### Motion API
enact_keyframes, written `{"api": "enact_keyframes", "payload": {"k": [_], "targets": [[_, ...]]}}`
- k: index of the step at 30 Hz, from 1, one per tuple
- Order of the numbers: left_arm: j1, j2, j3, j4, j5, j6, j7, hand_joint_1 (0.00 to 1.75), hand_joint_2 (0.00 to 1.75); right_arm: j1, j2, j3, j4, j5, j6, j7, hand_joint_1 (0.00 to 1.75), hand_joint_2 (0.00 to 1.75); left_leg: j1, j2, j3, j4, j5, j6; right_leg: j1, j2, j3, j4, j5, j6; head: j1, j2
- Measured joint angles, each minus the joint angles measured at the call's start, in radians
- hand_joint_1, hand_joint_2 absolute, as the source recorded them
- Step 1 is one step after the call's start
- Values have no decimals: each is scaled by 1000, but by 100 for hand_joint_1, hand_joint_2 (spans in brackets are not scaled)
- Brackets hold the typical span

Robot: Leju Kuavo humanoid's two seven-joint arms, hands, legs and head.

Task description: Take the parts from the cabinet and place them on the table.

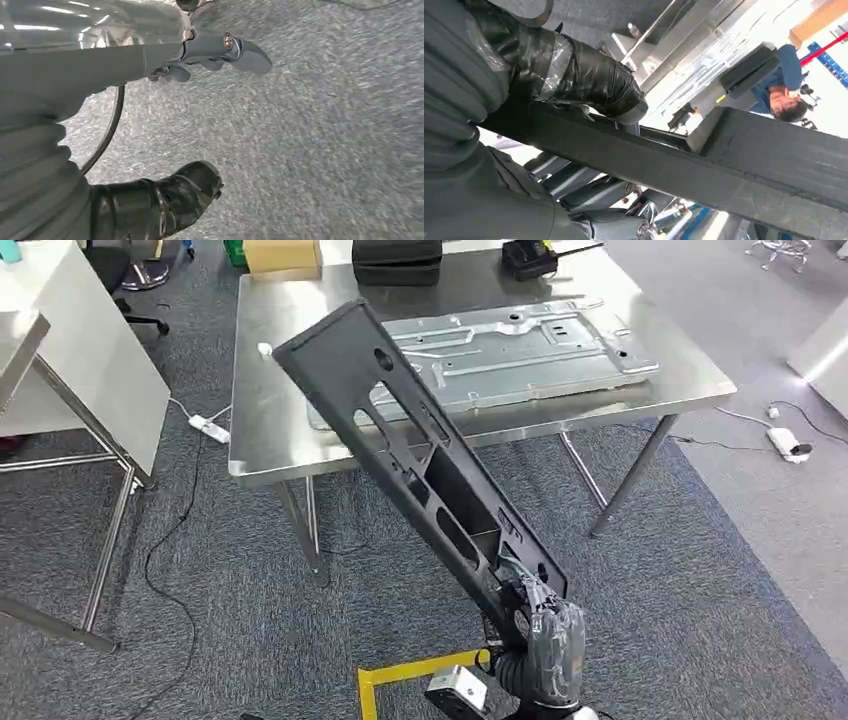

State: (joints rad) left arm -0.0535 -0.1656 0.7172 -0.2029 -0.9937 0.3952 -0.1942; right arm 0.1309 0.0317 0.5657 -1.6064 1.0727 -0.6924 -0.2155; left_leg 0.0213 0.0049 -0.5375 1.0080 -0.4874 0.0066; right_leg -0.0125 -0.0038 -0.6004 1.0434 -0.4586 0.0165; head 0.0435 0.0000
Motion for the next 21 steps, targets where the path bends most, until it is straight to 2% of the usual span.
{"api": "enact_keyframes", "payload": {"k": [1,3,4,5,6,8,9,10,11,12,14,15,16,18,19,20,21], "targets": [[0,0,1,0,0,-5,-2,0,175,0,0,1,0,6,-1,0,175,175,0,0,0,1,-1,-6,2,4,-2,-4,5,-9,-1,0],[-1,0,4,0,0,-19,-8,0,175,0,0,0,2,6,-1,1,175,175,0,2,4,-6,0,-19,7,5,-4,-2,2,-18,-1,0],[-1,0,7,0,1,-28,-10,0,175,0,0,0,2,6,-1,1,175,175,1,3,7,-7,-2,-26,4,7,-2,-8,5,-26,-1,0],[-1,1,10,0,2,-34,-13,0,175,0,2,1,3,7,-1,1,175,175,6,2,4,3,-13,-29,-4,6,5,-17,9,-34,-2,0],[-2,2,15,0,3,-39,-16,0,175,-1,2,1,3,8,-1,2,175,175,4,1,-9,37,-35,-30,-3,7,9,-21,8,-40,-2,0],[-1,3,17,0,6,-45,-17,0,175,-3,4,1,6,8,-1,5,175,175,4,1,-81,184,-111,-30,2,5,8,-20,6,-51,-5,0],[0,3,17,0,6,-47,-18,0,175,-3,4,1,9,8,-1,7,175,175,3,1,-120,258,-138,-31,5,6,8,-20,5,-53,-4,0],[1,3,19,0,6,-47,-18,0,175,-3,4,1,13,8,-1,8,175,175,3,1,-143,299,-141,-31,7,7,8,-19,4,-55,-4,0],[1,3,20,0,6,-47,-18,0,175,-3,4,2,16,8,-1,9,175,175,3,1,-144,293,-121,-30,10,9,10,-18,3,-56,-4,0],[2,4,21,0,6,-47,-18,0,175,-3,4,1,16,8,-1,10,175,175,3,1,-125,243,-80,-26,10,12,12,-16,2,-56,-4,0],[2,8,23,-1,7,-47,-17,0,175,-3,4,2,16,8,-1,10,175,175,0,-1,-47,67,16,-15,12,17,19,-12,-5,-51,-5,0],[2,10,23,-1,7,-47,-17,0,175,-3,5,2,17,8,-2,10,175,175,-3,-6,-30,28,12,-5,11,17,17,-10,-7,-48,-3,0],[1,11,24,-1,7,-47,-18,0,175,-4,5,2,17,8,-1,10,175,175,-8,-6,-23,8,10,-5,18,18,12,-3,-10,-41,-3,0],[0,11,24,-1,7,-47,-18,0,175,-3,5,2,19,9,-2,10,175,175,-12,-6,-28,13,11,-1,12,19,11,-8,-6,-30,-3,0],[1,10,24,-1,7,-47,-18,0,175,-3,5,2,18,10,-2,10,175,175,-12,-6,-27,9,14,3,12,19,12,-9,-5,-26,-3,0],[2,10,24,-1,7,-47,-18,0,175,-4,5,2,19,10,-2,10,175,175,1,-2,-21,-1,21,12,14,18,10,-2,-12,-20,-4,0],[2,10,25,-1,8,-45,-17,0,175,-4,5,2,18,10,-2,10,175,175,0,-1,-18,-5,22,15,12,14,1,24,-32,-13,0,0]]}}
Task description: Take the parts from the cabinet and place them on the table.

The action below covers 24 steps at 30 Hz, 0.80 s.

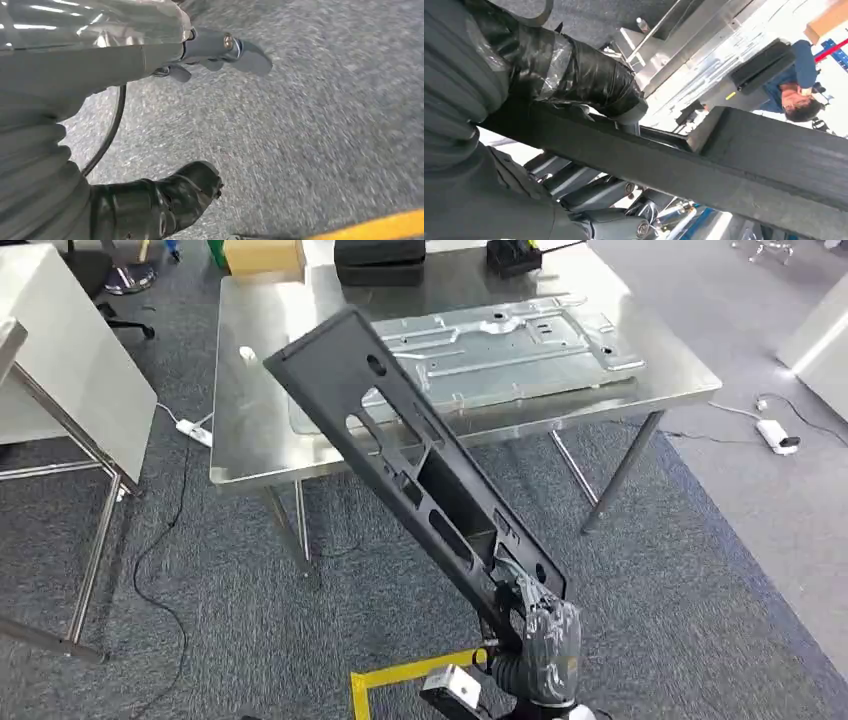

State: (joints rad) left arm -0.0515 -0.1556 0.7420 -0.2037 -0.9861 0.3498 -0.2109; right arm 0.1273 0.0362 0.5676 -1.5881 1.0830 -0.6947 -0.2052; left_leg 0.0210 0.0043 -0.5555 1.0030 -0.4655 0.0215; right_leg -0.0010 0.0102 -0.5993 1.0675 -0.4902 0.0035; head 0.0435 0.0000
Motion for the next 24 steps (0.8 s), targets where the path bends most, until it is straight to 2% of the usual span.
{"api": "enact_keyframes", "payload": {"k": [1,3,4,5,6,8,9,10,13,14,15,16,18,19,20,21,22,23,24], "targets": [[-1,0,0,0,-2,1,0,0,175,-1,0,0,0,0,0,0,175,175,0,1,0,0,-1,6,-3,-1,-27,58,-36,5,0,0],[-2,0,0,0,-2,2,0,0,175,1,0,0,2,0,0,0,175,175,0,2,0,0,-2,8,-10,-2,-105,217,-105,15,0,0],[-1,0,0,0,-3,2,0,0,175,1,-1,0,3,0,0,0,175,175,0,2,1,1,-3,8,-13,-2,-134,268,-114,19,0,0],[0,0,1,0,-5,2,0,0,175,1,-1,0,5,0,0,0,175,175,0,2,2,1,-5,7,-15,-4,-136,267,-97,21,0,0],[0,0,1,0,-7,2,0,0,175,1,-1,0,5,0,0,0,175,175,1,2,5,2,-8,5,-18,-6,-118,222,-61,21,0,0],[0,-2,1,0,-9,2,0,0,175,1,-1,0,5,0,0,0,175,175,2,1,15,4,-15,-2,-21,-9,-31,47,33,18,0,0],[0,-2,1,0,-10,1,0,0,175,0,-1,0,5,0,0,0,175,175,2,1,17,4,-20,-9,-20,-13,-2,-16,35,13,0,0],[-1,-2,2,0,-11,1,0,0,175,0,-1,0,4,0,0,0,175,175,-5,0,15,11,-25,-17,-11,-11,3,-30,29,7,0,0],[-2,-2,5,0,-13,0,-1,0,175,3,-1,-1,4,0,0,3,175,175,-3,4,22,-1,-25,-35,-5,-6,0,-24,24,-9,-2,0],[-3,-2,5,0,-16,0,-1,0,175,3,-1,-1,3,0,0,2,175,175,-4,5,25,0,-30,-42,-13,-4,10,-36,28,-19,-2,0],[-2,-1,5,0,-19,0,0,0,175,3,0,-1,2,0,0,3,175,175,1,3,20,21,-45,-43,-14,-6,17,-44,29,-24,-1,0],[-3,-1,6,0,-20,2,-1,0,175,2,0,-1,2,0,0,3,175,175,1,2,-6,72,-75,-44,-13,-8,20,-46,28,-33,-6,0],[-1,-2,6,0,-22,2,-1,0,175,2,0,-1,2,0,-1,3,175,175,1,2,-95,243,-148,-48,-9,-10,23,-44,22,-42,-5,0],[0,-2,6,0,-23,2,-1,0,175,2,0,-1,2,0,-1,2,175,175,1,2,-131,306,-164,-50,-6,-9,24,-44,20,-45,-5,0],[0,-2,6,0,-24,2,0,0,175,3,0,-1,2,0,-1,2,175,175,1,2,-148,325,-154,-49,-4,-7,26,-43,18,-46,-5,0],[0,-2,7,0,-26,2,0,0,175,3,0,-1,2,0,-1,2,175,175,1,2,-140,294,-117,-48,-3,-5,31,-42,14,-46,-5,0],[1,-1,7,0,-27,2,0,0,175,3,0,-1,2,0,-1,3,175,175,1,2,-110,220,-64,-45,-2,-2,38,-41,10,-44,-5,0],[1,0,8,0,-27,2,0,0,175,3,0,-1,2,0,-1,3,175,175,0,2,-68,125,-10,-40,-2,0,47,-40,4,-41,-5,0],[1,0,9,0,-28,2,0,0,175,3,0,-1,2,0,-1,3,175,175,-1,1,-37,44,21,-31,-3,1,49,-39,-2,-37,-5,0]]}}
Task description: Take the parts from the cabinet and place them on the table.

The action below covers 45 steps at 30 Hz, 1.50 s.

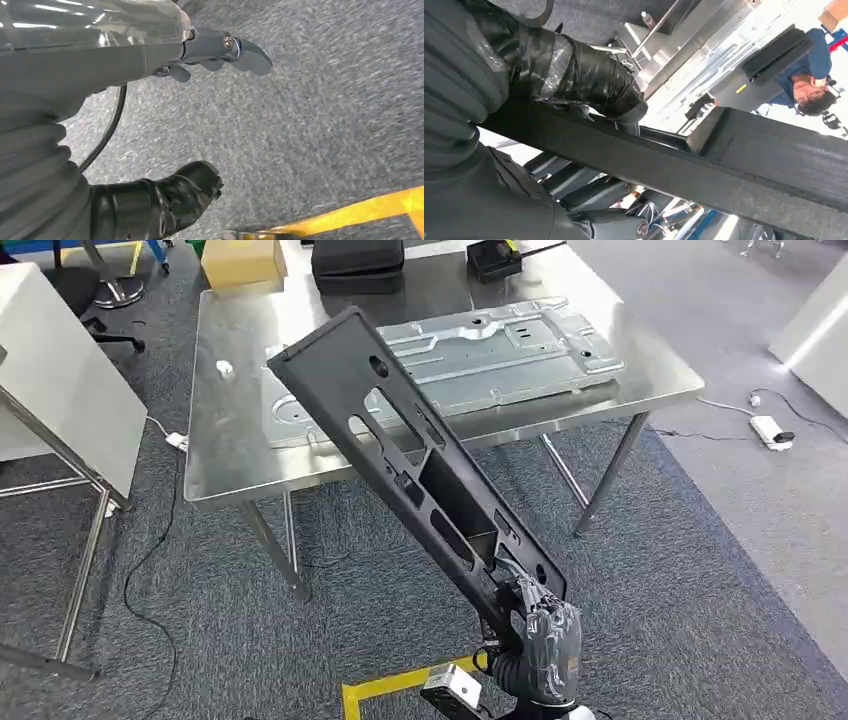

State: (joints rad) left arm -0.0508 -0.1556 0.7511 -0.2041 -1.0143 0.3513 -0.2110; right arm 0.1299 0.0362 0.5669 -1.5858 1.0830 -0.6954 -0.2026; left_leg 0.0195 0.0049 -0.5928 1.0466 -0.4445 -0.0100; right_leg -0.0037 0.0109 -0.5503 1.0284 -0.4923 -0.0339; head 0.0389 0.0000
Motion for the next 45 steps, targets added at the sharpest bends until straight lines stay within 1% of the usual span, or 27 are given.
{"api": "enact_keyframes", "payload": {"k": [1,4,6,7,10,11,13,15,16,19,21,22,24,26,27,28,30,31,32,35,36,37,40,41,42,43,45], "targets": [[0,2,2,0,0,0,0,0,175,-1,0,0,0,0,0,0,175,175,-8,-1,14,-17,-15,3,8,0,-1,7,-5,7,-1,0],[-3,2,4,0,0,0,0,0,175,-1,0,0,0,0,0,0,175,175,-12,-2,11,-23,-19,15,2,-1,-4,1,-3,20,0,0],[0,0,5,0,0,0,0,0,175,-1,0,0,-3,0,0,1,175,175,1,1,27,-44,-13,27,3,-3,-1,16,-16,34,0,0],[0,0,5,0,0,-1,0,0,175,-3,0,0,-3,0,-1,0,175,175,2,2,32,-46,-14,35,2,-5,-21,56,-40,40,3,0],[-3,0,5,0,0,-3,-1,0,175,-2,0,0,-3,0,0,0,175,175,2,3,36,-46,-22,42,-9,-5,-150,288,-132,55,3,0],[-2,0,5,0,-1,-5,-1,0,175,-2,-1,0,-3,0,-1,0,175,175,2,2,40,-45,-25,40,-12,-6,-177,320,-126,58,2,0],[1,0,5,0,-2,-6,0,0,175,-2,-1,0,-3,0,0,0,175,175,4,1,53,-44,-35,35,-18,-7,-151,236,-44,61,2,0],[0,-2,5,0,-3,-6,-1,0,175,-2,-1,0,-3,0,0,0,175,175,6,-1,68,-41,-50,24,-20,-12,-71,53,58,58,3,0],[-1,-2,6,0,-3,-7,-1,0,175,-3,-1,0,-2,0,0,0,175,175,1,-1,67,-38,-56,15,-14,-13,-58,28,37,54,3,0],[-3,-2,6,0,-3,-7,-1,0,175,-2,-1,-2,-3,0,0,2,175,175,1,0,69,-43,-58,-1,-6,-8,-59,20,31,37,1,0],[-5,-2,6,0,-3,-8,-1,0,175,-2,1,-2,-3,0,0,1,175,175,6,1,78,-40,-72,-13,-16,-7,-44,4,33,20,1,0],[-5,-2,6,0,-3,-8,-2,0,175,-4,1,-2,-3,0,-1,2,175,175,3,0,64,-2,-92,-13,-15,-8,-37,1,29,12,-1,0],[-5,-2,6,0,-3,-8,-2,0,175,-5,1,-2,-4,0,-1,1,175,175,3,0,-20,157,-164,-15,-11,-12,-31,1,23,0,-4,0],[-2,-2,6,0,-6,-9,-2,0,175,-4,1,-2,-4,0,0,1,175,175,3,0,-95,278,-189,-15,-4,-10,-26,2,16,-5,-4,0],[-1,-2,6,0,-6,-9,-2,0,175,-4,1,-2,-4,0,0,1,175,175,3,0,-102,272,-166,-13,-2,-8,-20,3,12,-6,-4,0],[0,-2,6,0,-8,-9,-2,0,175,-5,1,-2,-4,0,0,1,175,175,3,0,-86,220,-119,-9,-1,-4,-13,3,7,-5,-4,0],[0,0,6,0,-10,-9,-2,0,175,-5,1,-2,-4,0,0,1,175,175,0,-1,-15,41,-7,3,1,-1,6,3,-5,0,-4,0],[1,1,6,0,-10,-9,-2,0,175,-5,1,-2,-4,0,0,1,175,175,-4,-1,6,2,-9,14,0,-1,5,3,-10,4,-2,0],[0,2,7,0,-11,-9,-2,0,175,-7,1,-2,-4,0,0,1,175,175,-10,-1,15,-24,-14,16,7,-1,2,9,-13,11,-3,0],[-2,2,7,0,-15,-9,-2,0,175,-8,1,-2,-5,0,-1,-5,175,175,-15,-4,10,-26,-18,23,1,-3,3,1,-13,25,-2,0],[-1,0,6,0,-17,-9,-2,0,175,-9,1,-2,-6,0,-1,-5,175,175,0,-3,22,-40,-13,30,4,-4,3,5,-21,32,-4,0],[0,0,7,0,-18,-9,-2,0,175,-10,1,-2,-6,0,-1,-6,175,175,-2,-1,30,-46,-14,33,2,-7,-2,30,-32,39,-1,0],[-2,0,7,0,-21,-9,-2,0,175,-13,1,-2,-6,1,-1,-11,175,175,-1,0,35,-45,-22,45,-6,-6,-120,246,-125,50,1,0],[-2,0,7,0,-21,-9,-2,0,175,-13,1,-2,-6,3,-1,-13,175,175,-1,-1,38,-44,-26,45,-9,-6,-161,306,-134,54,2,0],[-2,0,8,0,-21,-10,-2,0,175,-13,1,-2,-6,5,-1,-14,175,175,-1,-1,43,-44,-30,43,-12,-7,-175,311,-114,56,1,0],[0,0,8,0,-22,-11,-2,0,175,-14,1,-2,-6,6,-1,-15,175,175,0,-2,51,-43,-35,40,-14,-7,-163,271,-73,57,2,0],[1,-2,8,0,-24,-12,-2,0,175,-15,1,-3,-6,10,-1,-19,175,175,1,-4,70,-41,-49,32,-18,-10,-90,97,37,53,2,0]]}}
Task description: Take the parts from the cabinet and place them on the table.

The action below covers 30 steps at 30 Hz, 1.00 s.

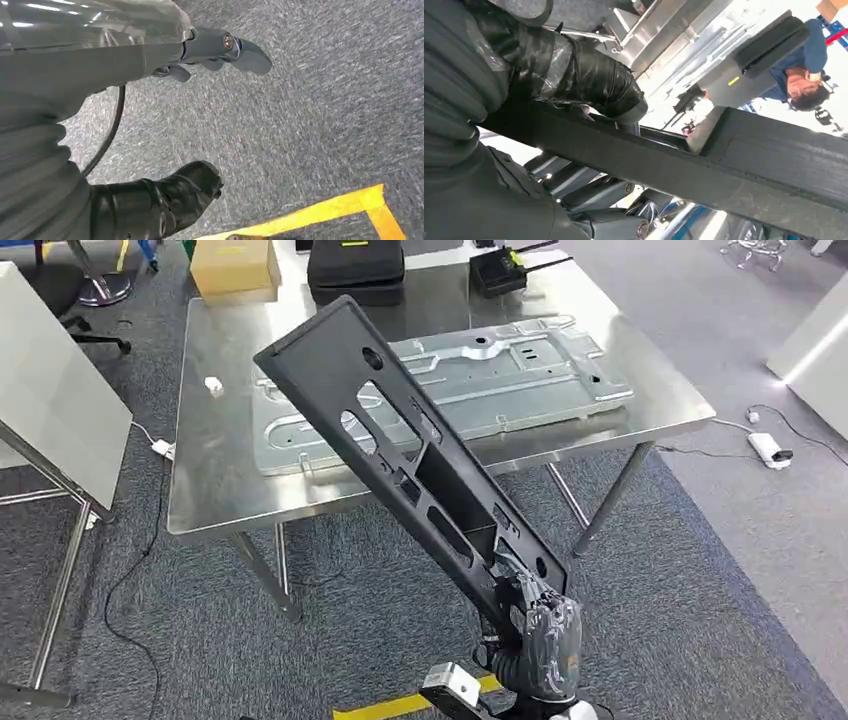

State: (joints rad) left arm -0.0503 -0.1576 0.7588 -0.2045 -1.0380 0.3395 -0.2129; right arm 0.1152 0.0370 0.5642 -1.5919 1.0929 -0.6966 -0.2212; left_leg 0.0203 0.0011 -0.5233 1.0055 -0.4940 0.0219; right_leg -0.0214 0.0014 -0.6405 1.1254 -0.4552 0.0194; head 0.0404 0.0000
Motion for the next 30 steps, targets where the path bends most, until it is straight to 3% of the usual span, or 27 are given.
{"api": "enact_keyframes", "payload": {"k": [1,2,5,7,8,10,11,12,13,15,16,17,20,21,22,23,24,25,26,27,28,30], "targets": [[1,0,0,0,-2,0,0,0,175,-2,0,0,0,2,0,-2,175,175,0,0,-1,0,-7,-7,1,-1,29,-62,9,-3,0,0],[-3,0,0,0,-3,0,0,0,175,-3,0,0,0,3,0,-3,175,175,-6,-2,0,5,-12,-15,10,-2,38,-79,-2,-6,1,0],[-6,0,0,0,-6,0,0,0,175,-5,0,-2,-1,4,0,-5,175,175,-4,0,4,-4,-13,-30,16,4,35,-77,-9,-23,-3,0],[-7,0,0,0,-8,0,0,0,175,-6,3,-3,-3,4,0,-5,175,175,0,0,9,12,-32,-38,5,3,52,-95,-7,-37,-3,0],[-8,0,0,0,-9,0,0,0,175,-9,4,-3,-4,5,0,-5,175,175,0,-1,-17,69,-62,-40,4,0,57,-98,-9,-45,-9,0],[-7,0,0,0,-9,0,0,0,175,-14,6,-3,-4,5,0,-7,175,175,0,0,-107,237,-131,-46,8,-3,63,-98,-16,-55,-10,0],[-5,0,0,0,-9,0,0,0,175,-13,6,-4,-4,6,0,-7,175,175,0,0,-150,307,-149,-47,10,-3,66,-97,-20,-57,-8,0],[-4,0,0,0,-10,0,0,0,175,-12,6,-4,-4,6,0,-7,175,175,0,0,-172,331,-139,-47,12,-1,70,-97,-23,-58,-10,0],[-3,0,0,0,-10,0,0,0,175,-13,6,-4,-4,6,0,-7,175,175,0,0,-169,302,-102,-44,14,1,77,-97,-28,-57,-9,0],[-2,1,1,0,-9,0,1,0,175,-13,8,-5,-4,6,0,-7,175,175,-1,0,-105,132,14,-33,16,6,97,-97,-40,-54,-10,0],[-2,2,1,0,-9,0,1,0,175,-13,8,-6,-4,6,0,-7,175,175,-3,-1,-73,48,55,-24,16,6,102,-97,-46,-52,-9,0],[-2,5,1,0,-9,0,2,0,175,-15,8,-6,-5,6,0,-7,175,175,-11,-1,-61,30,36,-19,23,5,100,-94,-52,-44,-7,0],[-5,5,1,0,-11,0,1,0,175,-17,8,-6,-5,7,2,-10,175,175,-15,-2,-58,16,31,-12,17,4,98,-98,-54,-30,-9,0],[-4,4,1,0,-12,-1,1,0,175,-19,9,-6,-5,8,2,-11,175,175,-8,-2,-54,7,33,-6,22,4,101,-99,-58,-23,-8,0],[-2,3,1,0,-12,-1,1,0,175,-20,9,-6,-6,8,3,-11,175,175,-2,-1,-44,-1,37,-2,17,3,102,-87,-65,-16,-9,0],[-2,3,1,0,-12,-1,2,0,175,-24,9,-7,-6,8,3,-12,175,175,-1,0,-39,-4,34,7,19,3,84,-45,-90,-14,-5,0],[-3,3,1,0,-14,-1,2,0,175,-28,9,-7,-6,9,4,-14,175,175,-1,1,-37,-4,32,11,17,3,47,25,-124,-11,-5,0],[-4,3,1,0,-15,-2,2,0,175,-30,9,-7,-6,9,6,-14,175,175,-2,1,-35,-4,28,15,14,3,-2,113,-162,-8,-5,0],[-4,3,1,0,-16,-4,2,0,175,-29,9,-7,-6,9,9,-14,175,175,-2,1,-32,-4,25,16,11,3,-49,189,-181,-4,-5,0],[-4,3,1,0,-17,-4,2,0,175,-30,9,-8,-5,9,11,-14,175,175,-2,0,-28,-3,20,15,9,3,-78,225,-176,-1,-5,0],[-4,3,1,0,-18,-5,2,0,175,-31,9,-8,-4,9,14,-14,175,175,-2,-1,-21,-3,15,14,6,2,-81,209,-146,1,-5,0],[-1,3,1,0,-19,-6,2,0,175,-33,9,-8,-4,9,16,-14,175,175,-1,-3,0,-2,0,6,2,1,-23,56,-34,-1,-5,0]]}}
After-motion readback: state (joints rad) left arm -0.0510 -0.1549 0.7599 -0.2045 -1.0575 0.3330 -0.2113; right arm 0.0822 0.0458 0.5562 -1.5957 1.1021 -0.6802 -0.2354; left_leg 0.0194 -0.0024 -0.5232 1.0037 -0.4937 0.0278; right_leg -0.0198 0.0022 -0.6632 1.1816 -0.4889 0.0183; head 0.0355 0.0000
